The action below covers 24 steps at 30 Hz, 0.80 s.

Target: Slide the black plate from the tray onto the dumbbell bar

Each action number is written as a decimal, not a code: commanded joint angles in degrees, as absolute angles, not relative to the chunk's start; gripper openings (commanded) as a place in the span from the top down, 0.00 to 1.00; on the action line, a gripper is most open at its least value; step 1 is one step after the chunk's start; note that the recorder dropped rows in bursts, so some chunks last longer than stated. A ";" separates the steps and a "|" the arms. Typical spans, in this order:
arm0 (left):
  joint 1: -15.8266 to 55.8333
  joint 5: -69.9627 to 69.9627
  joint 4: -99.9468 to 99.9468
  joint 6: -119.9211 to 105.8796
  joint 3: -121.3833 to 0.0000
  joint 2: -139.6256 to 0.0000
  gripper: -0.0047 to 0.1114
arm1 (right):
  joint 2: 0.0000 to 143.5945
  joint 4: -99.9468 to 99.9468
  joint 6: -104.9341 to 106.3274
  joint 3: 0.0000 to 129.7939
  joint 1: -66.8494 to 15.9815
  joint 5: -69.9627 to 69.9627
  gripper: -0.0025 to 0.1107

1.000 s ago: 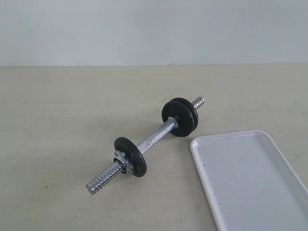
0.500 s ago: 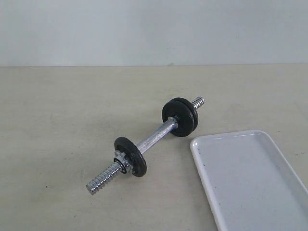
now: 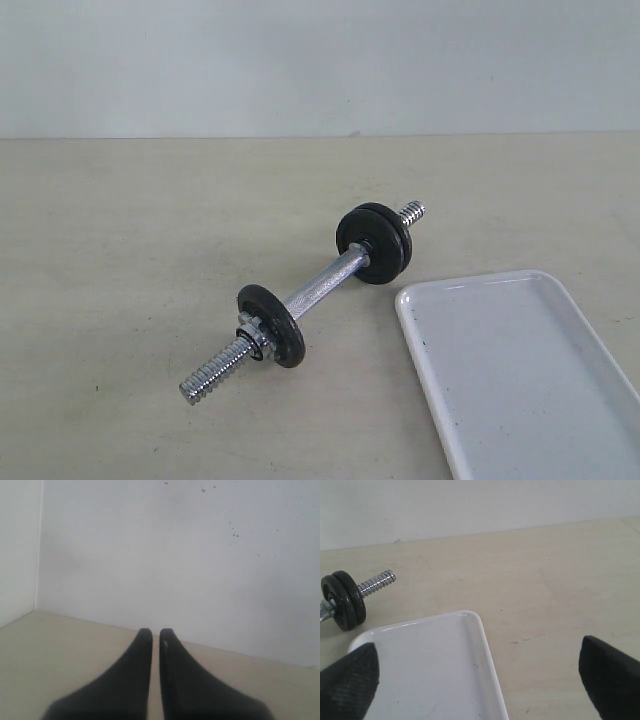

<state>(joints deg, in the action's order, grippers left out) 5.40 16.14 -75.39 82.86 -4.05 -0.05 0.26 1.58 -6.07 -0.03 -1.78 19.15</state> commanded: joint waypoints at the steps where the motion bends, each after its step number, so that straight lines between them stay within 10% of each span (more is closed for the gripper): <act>1: 5.27 10.08 -63.87 68.31 -3.77 0.00 0.92 | 0.00 1.79 -6.02 0.00 -1.91 18.85 0.06; 12: 5.27 5.63 1.44 -6.72 -3.42 0.00 0.92 | 0.00 1.79 -6.02 0.00 -1.91 18.85 0.06; 24: 5.27 12.71 1.50 -6.83 0.00 0.00 0.92 | 0.00 1.79 -6.02 0.00 -1.91 18.85 0.06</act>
<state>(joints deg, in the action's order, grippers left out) 5.40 7.58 0.94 -7.62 -0.47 -0.05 0.26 1.58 -6.07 -0.03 -1.78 19.15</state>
